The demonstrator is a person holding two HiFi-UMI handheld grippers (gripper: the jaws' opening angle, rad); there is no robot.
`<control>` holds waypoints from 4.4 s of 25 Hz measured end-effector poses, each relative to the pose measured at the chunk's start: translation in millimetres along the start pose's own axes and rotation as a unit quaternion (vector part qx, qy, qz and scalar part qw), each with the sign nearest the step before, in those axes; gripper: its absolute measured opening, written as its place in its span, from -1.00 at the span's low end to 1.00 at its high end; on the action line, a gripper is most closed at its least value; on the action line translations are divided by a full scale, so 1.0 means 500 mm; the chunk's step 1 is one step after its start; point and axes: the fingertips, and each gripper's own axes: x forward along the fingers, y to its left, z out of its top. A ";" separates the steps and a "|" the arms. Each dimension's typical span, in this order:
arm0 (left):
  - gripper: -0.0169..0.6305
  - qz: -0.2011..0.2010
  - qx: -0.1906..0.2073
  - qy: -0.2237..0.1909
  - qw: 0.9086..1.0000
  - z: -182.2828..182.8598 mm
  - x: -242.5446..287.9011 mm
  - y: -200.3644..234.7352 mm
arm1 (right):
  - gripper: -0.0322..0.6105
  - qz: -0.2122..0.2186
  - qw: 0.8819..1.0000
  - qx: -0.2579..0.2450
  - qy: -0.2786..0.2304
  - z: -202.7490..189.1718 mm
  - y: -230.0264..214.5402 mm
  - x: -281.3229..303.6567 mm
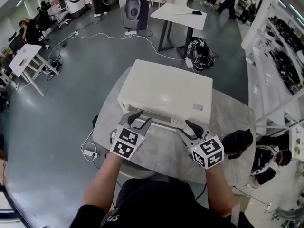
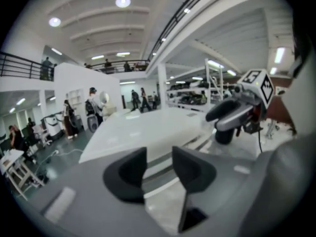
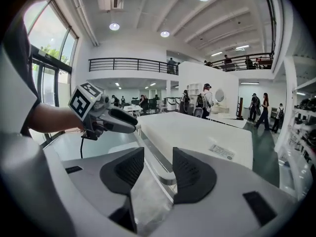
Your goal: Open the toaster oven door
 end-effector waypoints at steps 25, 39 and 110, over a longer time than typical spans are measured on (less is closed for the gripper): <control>-0.25 -0.067 0.058 0.065 0.994 -0.113 -0.011 -0.025 | -0.50 -0.108 0.992 -0.013 0.062 -0.081 0.093 0.042; -0.21 -0.047 0.043 0.115 0.991 -0.205 -0.068 -0.086 | -0.55 -0.046 0.996 0.024 0.076 -0.153 0.185 0.011; -0.51 -0.130 -0.132 0.208 0.960 -0.503 -0.022 -0.158 | -0.84 -0.020 0.954 0.217 0.207 -0.457 0.275 0.113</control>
